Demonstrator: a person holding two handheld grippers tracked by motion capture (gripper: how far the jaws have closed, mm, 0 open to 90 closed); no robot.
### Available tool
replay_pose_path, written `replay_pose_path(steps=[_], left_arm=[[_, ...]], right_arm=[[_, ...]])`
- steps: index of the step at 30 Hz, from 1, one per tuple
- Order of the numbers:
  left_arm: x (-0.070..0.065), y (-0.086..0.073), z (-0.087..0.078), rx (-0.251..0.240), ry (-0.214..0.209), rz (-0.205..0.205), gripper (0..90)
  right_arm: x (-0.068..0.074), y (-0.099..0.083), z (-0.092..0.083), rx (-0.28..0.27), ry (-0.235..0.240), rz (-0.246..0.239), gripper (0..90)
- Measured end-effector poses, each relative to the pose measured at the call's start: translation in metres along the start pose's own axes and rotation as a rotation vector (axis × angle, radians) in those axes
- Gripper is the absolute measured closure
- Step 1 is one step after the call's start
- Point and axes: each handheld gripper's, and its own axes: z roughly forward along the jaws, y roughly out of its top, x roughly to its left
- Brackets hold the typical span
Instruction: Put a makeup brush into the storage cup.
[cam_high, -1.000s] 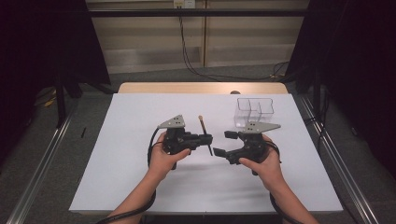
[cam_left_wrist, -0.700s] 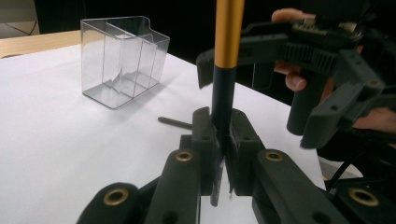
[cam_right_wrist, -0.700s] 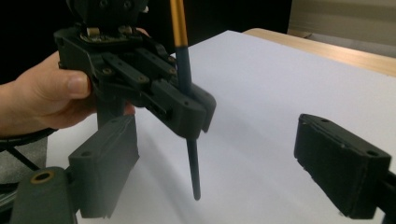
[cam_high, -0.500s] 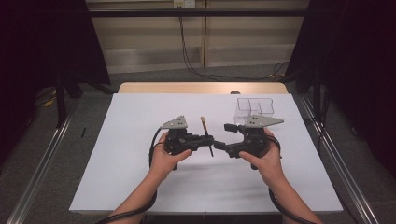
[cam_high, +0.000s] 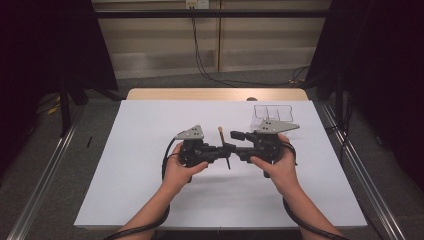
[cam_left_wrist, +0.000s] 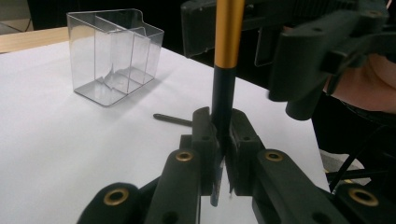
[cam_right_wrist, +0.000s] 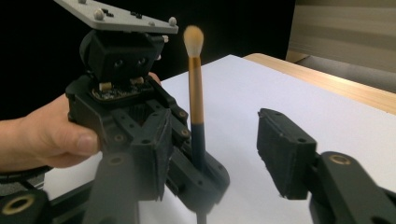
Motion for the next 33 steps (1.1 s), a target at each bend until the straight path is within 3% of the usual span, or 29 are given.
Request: replay_pose_path(steps=[5, 11, 17, 26, 33], left_arm=[[-0.0014, 0.0004, 0.0003, -0.001, 0.002, 0.007, 83.5], [-0.0022, 0.0003, 0.001, -0.002, 0.002, 0.014, 83.5], [-0.0028, -0.0003, 0.002, -0.007, -0.001, 0.013, 83.5], [-0.0028, 0.0003, 0.0, -0.04, -0.012, 0.013, 82.2], [-0.0024, 0.0005, -0.0033, -0.067, -0.024, 0.023, 69.7]], right_arm=[[0.0008, 0.0013, 0.0041, 0.002, 0.004, -0.007, 60.6], [0.0044, 0.001, 0.0089, 0.028, 0.014, -0.024, 66.9], [0.005, 0.0013, 0.0089, 0.055, 0.033, -0.036, 83.2], [0.0043, 0.0007, 0.007, 0.011, 0.045, -0.02, 84.1], [0.0029, 0.001, 0.0039, -0.025, 0.058, 0.0, 84.2]])
